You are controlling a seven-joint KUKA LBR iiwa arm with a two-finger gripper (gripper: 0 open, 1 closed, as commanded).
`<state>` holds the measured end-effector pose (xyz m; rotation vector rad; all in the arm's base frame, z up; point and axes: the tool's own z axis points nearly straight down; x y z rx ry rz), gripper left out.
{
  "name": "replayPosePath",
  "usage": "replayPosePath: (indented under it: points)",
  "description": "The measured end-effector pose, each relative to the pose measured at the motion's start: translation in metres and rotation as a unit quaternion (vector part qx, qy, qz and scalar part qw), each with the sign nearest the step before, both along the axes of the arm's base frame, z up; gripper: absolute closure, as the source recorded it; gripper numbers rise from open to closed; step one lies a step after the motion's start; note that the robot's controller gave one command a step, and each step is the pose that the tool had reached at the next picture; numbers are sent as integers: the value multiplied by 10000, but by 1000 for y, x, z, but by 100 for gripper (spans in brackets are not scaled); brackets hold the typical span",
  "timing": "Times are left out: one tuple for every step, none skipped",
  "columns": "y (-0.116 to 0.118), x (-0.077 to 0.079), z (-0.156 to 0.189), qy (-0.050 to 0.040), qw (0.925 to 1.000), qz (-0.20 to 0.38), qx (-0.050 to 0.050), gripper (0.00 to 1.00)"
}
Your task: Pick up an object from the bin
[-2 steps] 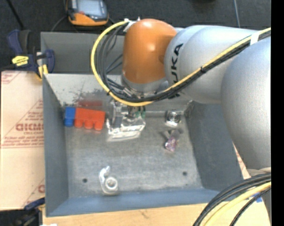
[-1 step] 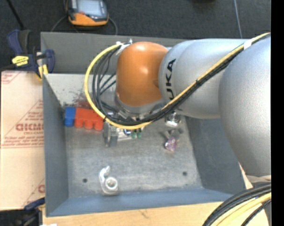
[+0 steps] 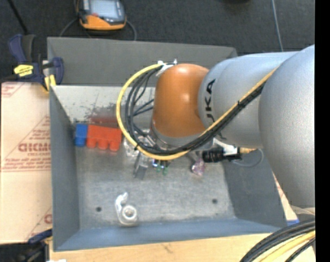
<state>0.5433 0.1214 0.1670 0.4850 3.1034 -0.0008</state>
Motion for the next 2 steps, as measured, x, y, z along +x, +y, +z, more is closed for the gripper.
replayPosePath:
  points:
    - [25,12,9,-26,9999,142,11,100]
    - [-9,-33,-47,21,9960,-890,-4,100]
